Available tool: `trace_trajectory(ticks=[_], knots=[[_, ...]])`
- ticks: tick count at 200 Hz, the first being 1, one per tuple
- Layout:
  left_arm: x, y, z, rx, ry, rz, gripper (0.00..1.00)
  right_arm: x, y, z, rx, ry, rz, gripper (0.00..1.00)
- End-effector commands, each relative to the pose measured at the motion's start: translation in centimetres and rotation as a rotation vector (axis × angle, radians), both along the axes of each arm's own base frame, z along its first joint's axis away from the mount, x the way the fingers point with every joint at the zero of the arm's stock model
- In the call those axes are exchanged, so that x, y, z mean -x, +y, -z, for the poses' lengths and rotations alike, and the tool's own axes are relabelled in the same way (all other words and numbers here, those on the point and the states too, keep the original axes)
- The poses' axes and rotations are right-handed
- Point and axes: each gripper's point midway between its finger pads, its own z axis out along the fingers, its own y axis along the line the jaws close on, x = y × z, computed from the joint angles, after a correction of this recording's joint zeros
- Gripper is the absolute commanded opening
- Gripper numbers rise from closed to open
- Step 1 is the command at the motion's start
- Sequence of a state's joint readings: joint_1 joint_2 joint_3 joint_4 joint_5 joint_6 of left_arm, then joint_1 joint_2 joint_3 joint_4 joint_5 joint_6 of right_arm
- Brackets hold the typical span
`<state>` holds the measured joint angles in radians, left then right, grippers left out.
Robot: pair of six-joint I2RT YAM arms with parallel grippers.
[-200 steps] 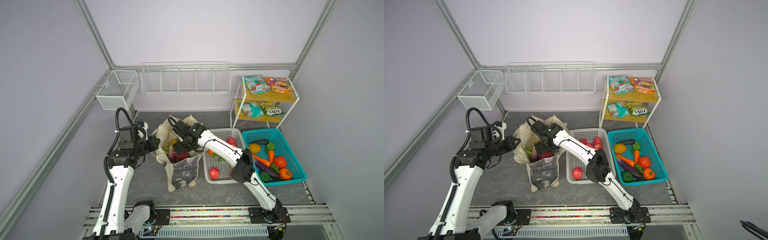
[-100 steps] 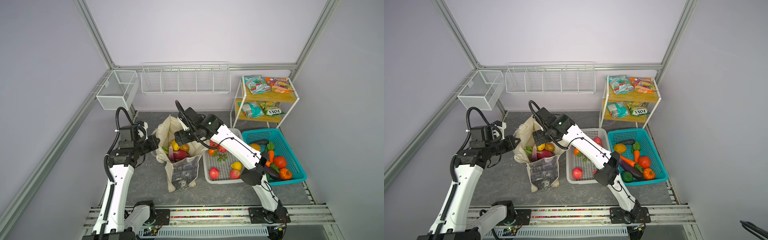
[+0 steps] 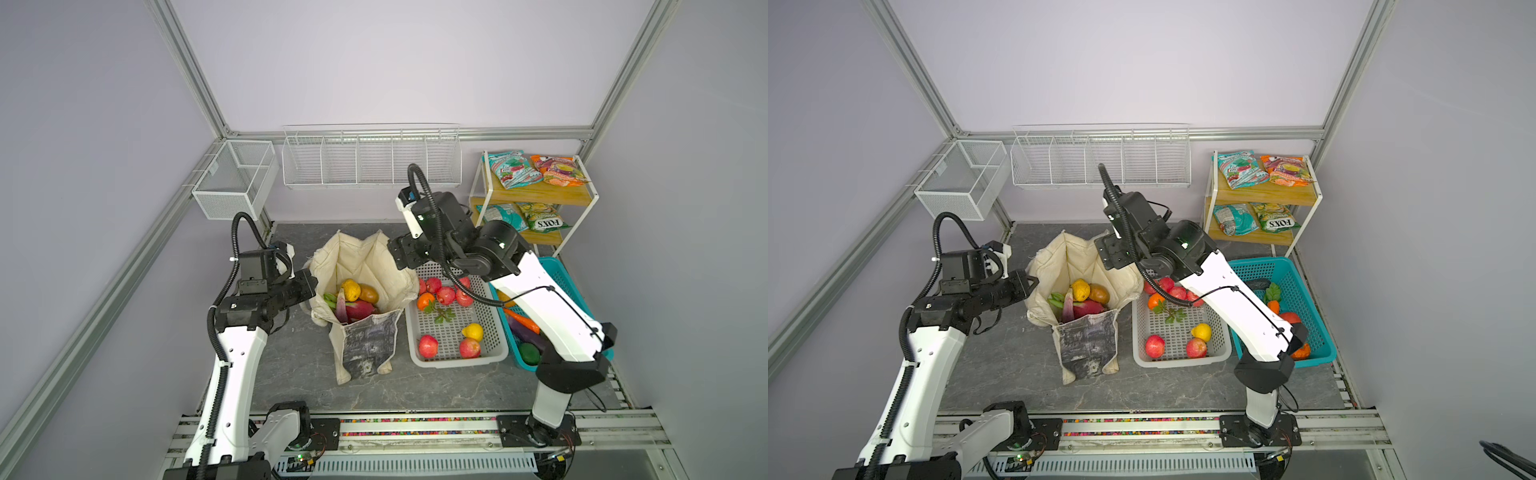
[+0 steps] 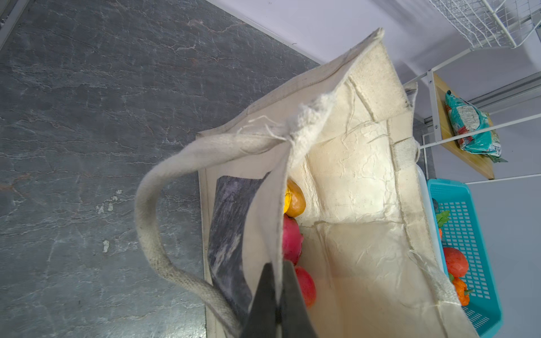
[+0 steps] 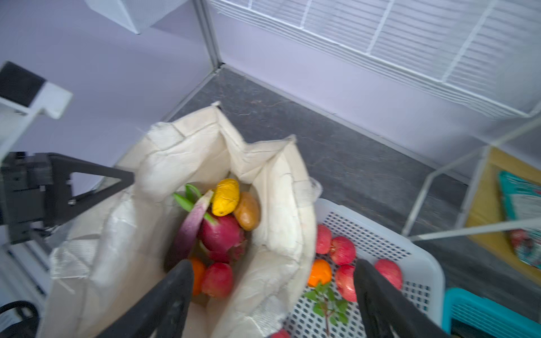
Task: Place the food into the grocery bag and tie it
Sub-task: 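Raise the empty right gripper out of the bag toward the snack shelf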
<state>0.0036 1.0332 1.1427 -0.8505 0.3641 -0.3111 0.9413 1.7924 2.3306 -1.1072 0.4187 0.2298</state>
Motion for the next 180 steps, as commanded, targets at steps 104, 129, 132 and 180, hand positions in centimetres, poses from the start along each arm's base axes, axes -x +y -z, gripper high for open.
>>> trace_trajectory(ticks=[104,129,132,180], knots=[[-0.3,0.1,-0.3,-0.028,-0.031,0.008,0.00,-3.1,-30.0,-5.3,-0.430,-0.134,0.732,0.97],[-0.4,0.0,-0.6,-0.019,-0.034,0.013,0.00,-4.8,-32.8,-5.1,-0.613,-0.094,0.788,0.98],[-0.4,-0.1,-0.6,-0.018,-0.034,0.015,0.00,-5.1,-33.1,-5.0,-0.636,-0.087,0.794,0.97],[-0.5,-0.1,-1.1,-0.009,-0.051,0.012,0.00,-11.1,-36.7,-3.0,-1.023,0.020,0.815,0.84]])
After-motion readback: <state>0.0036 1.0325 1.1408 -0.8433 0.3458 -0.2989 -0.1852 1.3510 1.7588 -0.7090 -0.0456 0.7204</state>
